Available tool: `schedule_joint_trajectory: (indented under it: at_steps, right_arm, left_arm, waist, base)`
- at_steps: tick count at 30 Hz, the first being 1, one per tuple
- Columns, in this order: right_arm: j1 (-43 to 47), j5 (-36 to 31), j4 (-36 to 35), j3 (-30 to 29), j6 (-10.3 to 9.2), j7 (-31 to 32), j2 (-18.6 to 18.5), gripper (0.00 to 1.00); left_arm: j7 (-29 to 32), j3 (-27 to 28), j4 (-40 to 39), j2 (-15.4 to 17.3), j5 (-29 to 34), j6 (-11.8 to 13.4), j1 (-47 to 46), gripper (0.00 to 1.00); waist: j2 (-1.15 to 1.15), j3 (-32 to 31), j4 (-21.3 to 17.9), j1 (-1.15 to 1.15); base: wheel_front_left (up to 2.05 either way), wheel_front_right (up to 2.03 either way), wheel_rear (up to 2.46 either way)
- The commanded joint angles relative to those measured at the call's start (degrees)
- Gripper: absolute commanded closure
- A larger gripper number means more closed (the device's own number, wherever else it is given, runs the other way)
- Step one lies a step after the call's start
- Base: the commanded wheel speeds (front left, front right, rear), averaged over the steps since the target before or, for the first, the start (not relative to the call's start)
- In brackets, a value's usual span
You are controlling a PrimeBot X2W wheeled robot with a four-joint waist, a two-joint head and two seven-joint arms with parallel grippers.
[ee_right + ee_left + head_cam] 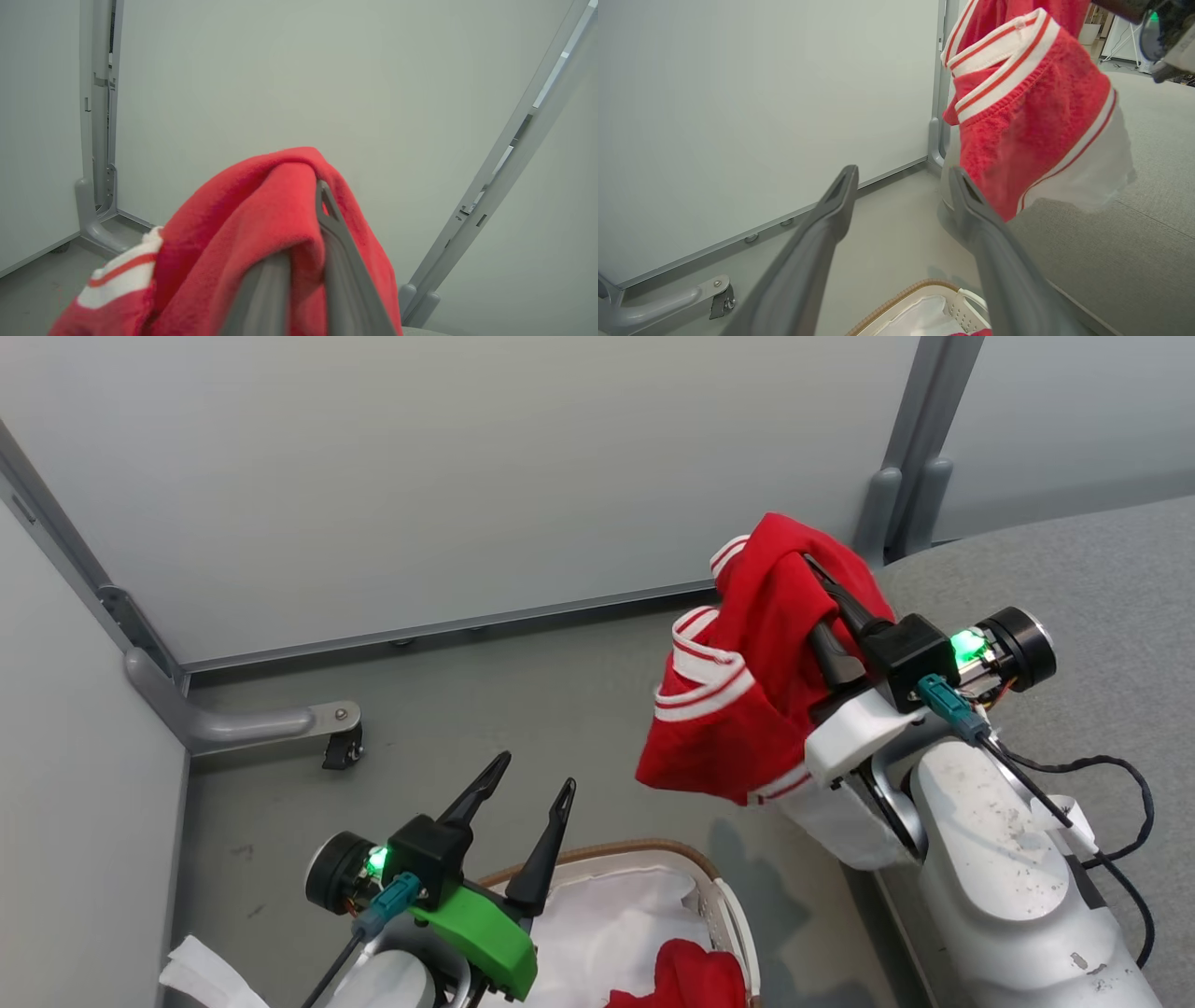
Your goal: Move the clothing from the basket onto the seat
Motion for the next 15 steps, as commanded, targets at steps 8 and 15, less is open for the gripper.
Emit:
schedule_joint_trajectory:
  at_steps: [8,15]
  right_arm:
    - [2.25,-0.63,-0.16,-1.56,-0.05,-0.14,-0.17,1.00]
    - [2.11,-0.94,0.13,-2.07,-0.06,-0.14,-0.21,1.00]
  left_arm:
    - [-0.02,4.59,-0.04,-3.33,4.92,-2.29,4.27,0.00]
    - [0.00,6.41,-0.43,-5.19,7.51,-3.43,5.81,0.00]
  waist:
    - [0.00,-0.34,-0.63,0.00]
    - [0.00,0.14,-3.55,0.00]
  base:
    - [0.00,0.00,0.00]
    - [0.00,0.00,0.00]
